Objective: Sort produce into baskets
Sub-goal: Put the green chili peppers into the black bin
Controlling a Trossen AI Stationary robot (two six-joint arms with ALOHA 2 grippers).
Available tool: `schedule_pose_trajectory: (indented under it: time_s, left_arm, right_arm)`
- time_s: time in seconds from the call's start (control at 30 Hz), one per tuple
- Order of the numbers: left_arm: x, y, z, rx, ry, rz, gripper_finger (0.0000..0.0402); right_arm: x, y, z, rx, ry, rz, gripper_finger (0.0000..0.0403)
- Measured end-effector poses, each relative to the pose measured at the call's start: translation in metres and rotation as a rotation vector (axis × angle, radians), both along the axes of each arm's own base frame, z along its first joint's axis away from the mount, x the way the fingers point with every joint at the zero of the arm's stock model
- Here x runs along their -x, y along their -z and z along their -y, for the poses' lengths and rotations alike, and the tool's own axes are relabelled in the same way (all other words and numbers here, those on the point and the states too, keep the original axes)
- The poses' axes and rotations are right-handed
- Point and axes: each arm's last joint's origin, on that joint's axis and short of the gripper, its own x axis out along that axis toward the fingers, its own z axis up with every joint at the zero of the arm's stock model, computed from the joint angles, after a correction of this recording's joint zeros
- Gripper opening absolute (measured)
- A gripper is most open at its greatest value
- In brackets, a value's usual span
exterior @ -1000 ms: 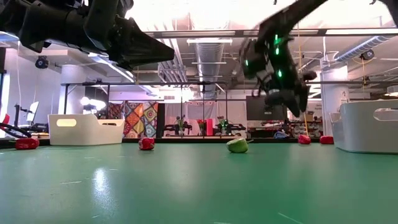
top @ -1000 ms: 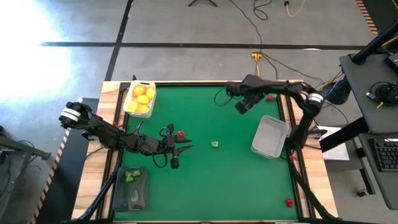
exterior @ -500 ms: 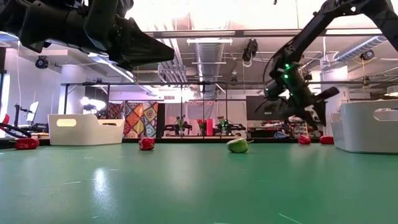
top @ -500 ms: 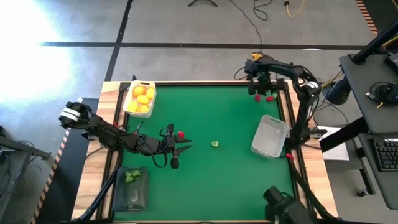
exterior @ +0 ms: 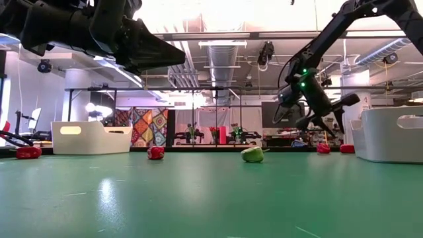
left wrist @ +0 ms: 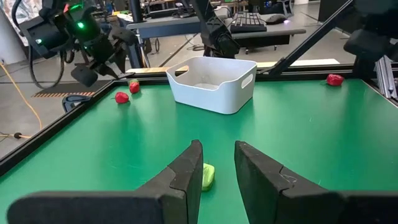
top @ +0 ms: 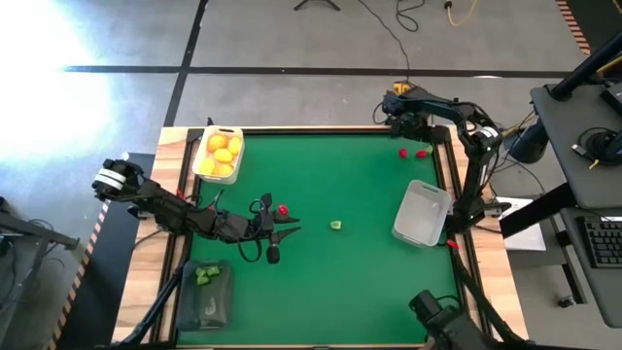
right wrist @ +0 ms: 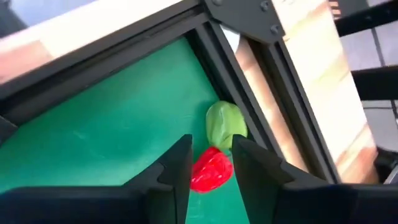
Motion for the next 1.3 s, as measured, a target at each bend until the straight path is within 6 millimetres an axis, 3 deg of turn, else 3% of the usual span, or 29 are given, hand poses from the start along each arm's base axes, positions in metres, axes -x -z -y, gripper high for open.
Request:
schedule_pose_trajectory:
  time_s: [0.17, 0.4, 0.67, 0.87, 1.1, 1.3]
  left_arm:
    - [0.000, 0.000, 0.000, 0.000, 0.000, 0.000, 0.0077]
    - [0.000, 0.000, 0.000, 0.000, 0.000, 0.000, 0.0077]
    - [0.000, 0.000, 0.000, 0.000, 0.000, 0.000, 0.0077]
    - [0.000, 0.000, 0.000, 0.000, -0.001, 0.000, 0.0077]
    - [0.000, 0.000, 0.000, -0.001, -0.002, -0.003, 0.0077]
    - [0.000, 0.000, 0.000, -0.001, -0.002, -0.003, 0.0077]
  right_arm:
    - [-0.008, 0.009, -0.013, 0.101, 0.109, -0.058, 0.0116]
    - [-0.003, 0.028, -0.033, 0.222, 0.246, -0.159, 0.0116]
    - [-0.001, 0.044, -0.030, 0.281, 0.248, -0.106, 0.0130]
    - [0.002, 0.057, -0.032, 0.295, 0.234, -0.071, 0.0178]
    - [0.006, 0.060, -0.037, 0.324, 0.269, -0.095, 0.0224]
    - [-0.003, 0.045, -0.022, 0.372, 0.206, -0.085, 0.0227]
